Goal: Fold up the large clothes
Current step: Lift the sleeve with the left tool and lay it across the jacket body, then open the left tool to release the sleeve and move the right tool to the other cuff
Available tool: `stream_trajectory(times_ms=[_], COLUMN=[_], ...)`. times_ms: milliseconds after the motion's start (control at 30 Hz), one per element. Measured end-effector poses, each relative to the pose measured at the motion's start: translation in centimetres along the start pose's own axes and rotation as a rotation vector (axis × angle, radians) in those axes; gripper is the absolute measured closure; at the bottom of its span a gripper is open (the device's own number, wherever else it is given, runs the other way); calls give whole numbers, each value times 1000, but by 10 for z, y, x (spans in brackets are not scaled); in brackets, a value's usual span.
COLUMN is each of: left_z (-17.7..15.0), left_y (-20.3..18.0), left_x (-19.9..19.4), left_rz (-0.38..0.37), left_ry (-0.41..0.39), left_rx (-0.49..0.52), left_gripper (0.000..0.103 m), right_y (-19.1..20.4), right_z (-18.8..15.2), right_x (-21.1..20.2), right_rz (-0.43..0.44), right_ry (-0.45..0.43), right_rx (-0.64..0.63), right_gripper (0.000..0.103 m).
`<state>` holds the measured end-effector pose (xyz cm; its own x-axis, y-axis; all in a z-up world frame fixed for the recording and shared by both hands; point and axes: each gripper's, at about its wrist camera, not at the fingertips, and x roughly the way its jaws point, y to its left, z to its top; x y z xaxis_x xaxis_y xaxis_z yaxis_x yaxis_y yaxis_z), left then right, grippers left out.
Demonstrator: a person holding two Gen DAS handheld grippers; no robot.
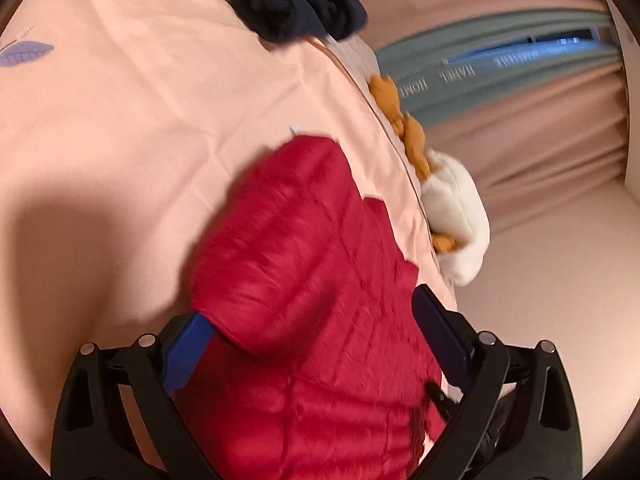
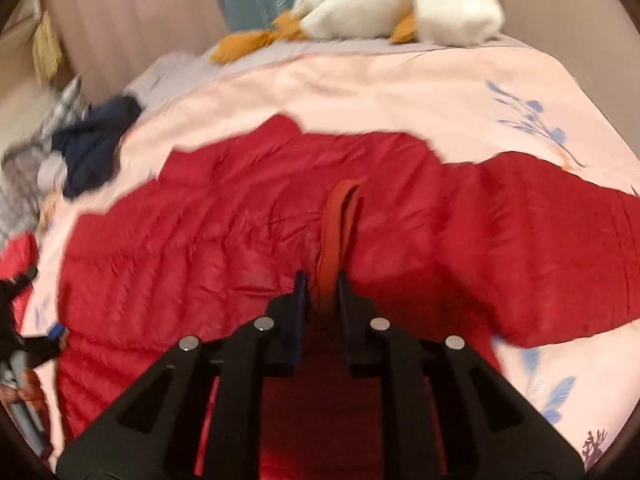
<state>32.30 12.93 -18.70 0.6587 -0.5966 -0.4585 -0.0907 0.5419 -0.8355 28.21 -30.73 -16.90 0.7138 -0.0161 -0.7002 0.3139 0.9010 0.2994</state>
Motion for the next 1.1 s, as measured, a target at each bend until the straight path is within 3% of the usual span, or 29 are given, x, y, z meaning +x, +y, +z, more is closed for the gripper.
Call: stream_trajectory(times_ms=[67, 167, 267, 367, 467, 500, 567, 633, 667, 833, 900, 933, 967, 1033, 1067, 1100], left_z=[-1, -6, -7, -5, 2, 3, 3, -1, -5, -20, -20, -19, -18, -21, -26, -30], left_y=[-1, -8, -19, -36, -55, -61, -75, -75, -71, -51, -53, -54, -55, -60, -63, -65], left_x=[4, 8, -5, -25, -25, -20, -1, 18, 29, 57, 55, 51, 46, 30, 15, 7], left_rz=[31, 124, 254, 312, 341, 341, 368, 406, 437, 539, 546, 534, 517, 466, 451, 443], left_ry=[6, 72, 105, 31, -13, -19, -18, 11, 34, 67, 65, 65, 68, 62, 50, 44], left_rx=[0, 75, 203, 334, 428, 439, 483, 503, 501, 568, 579, 567, 548, 515, 522, 528], left_gripper=[9, 9, 9, 9, 9, 12, 36, 53, 56, 55, 54, 48, 39, 29, 24, 21], right_y=[-5, -11, -15, -10, 4, 8, 21, 27, 28, 23, 22, 19, 15, 0, -7, -17], right_z=[-6, -11, -7, -4, -2, -3, -4, -9, -11, -20, -19, -17, -16, -15, -17, -20], right_x=[8, 19, -3, -25, -23, -21, -14, -5, 3, 30, 30, 27, 23, -1, -12, -29], right_rz=[-60, -56, -72, -100, -42, -38, -19, -5, -7, -11, 1, 19, 44, 147, 163, 170], right_ry=[28, 89, 25, -69, -70, -67, -69, -47, -21, 64, 74, 74, 71, 38, 17, -16], right_rx=[-47, -47, -44, -96, -138, -152, -189, -206, -210, -201, -197, -183, -159, -72, -50, -31], right_gripper=[88, 84, 58, 53, 53, 56, 63, 64, 65, 66, 65, 65, 61, 46, 34, 31])
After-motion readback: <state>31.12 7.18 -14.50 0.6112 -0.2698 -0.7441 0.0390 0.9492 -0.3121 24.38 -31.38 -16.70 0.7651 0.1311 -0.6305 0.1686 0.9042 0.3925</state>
